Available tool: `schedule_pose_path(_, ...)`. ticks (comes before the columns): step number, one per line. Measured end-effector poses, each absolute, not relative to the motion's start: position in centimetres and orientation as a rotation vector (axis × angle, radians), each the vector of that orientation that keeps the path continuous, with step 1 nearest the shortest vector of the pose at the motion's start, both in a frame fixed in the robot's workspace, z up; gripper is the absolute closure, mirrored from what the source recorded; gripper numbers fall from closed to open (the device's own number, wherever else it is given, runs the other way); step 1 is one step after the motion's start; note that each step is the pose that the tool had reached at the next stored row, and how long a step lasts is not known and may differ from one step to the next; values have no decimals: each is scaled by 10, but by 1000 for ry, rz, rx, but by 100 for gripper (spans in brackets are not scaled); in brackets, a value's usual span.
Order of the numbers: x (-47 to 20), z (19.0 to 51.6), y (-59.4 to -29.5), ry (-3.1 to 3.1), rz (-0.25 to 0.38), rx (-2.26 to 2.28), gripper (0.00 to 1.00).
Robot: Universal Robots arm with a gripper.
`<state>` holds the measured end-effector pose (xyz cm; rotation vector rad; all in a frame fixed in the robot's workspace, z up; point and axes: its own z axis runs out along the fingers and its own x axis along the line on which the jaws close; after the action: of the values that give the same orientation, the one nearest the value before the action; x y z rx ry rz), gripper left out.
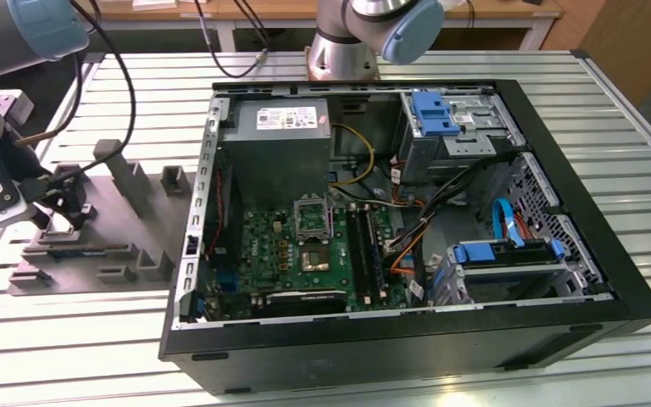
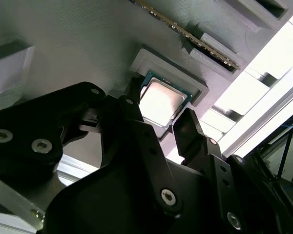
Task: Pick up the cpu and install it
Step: 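Pick up the cpu and move it towards the insertion slot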
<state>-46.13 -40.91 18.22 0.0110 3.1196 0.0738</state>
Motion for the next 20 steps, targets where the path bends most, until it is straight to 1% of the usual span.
schedule_pose_path(6, -462, 182, -409, 3119, 74, 11, 46)
schedule_pose_path(8, -462, 182, -409, 3119, 74, 11, 47)
schedule_pose_path(9, -462, 182, -409, 3119, 74, 11, 53)
schedule_pose_path(20, -462, 187, -409, 3120, 74, 11, 53)
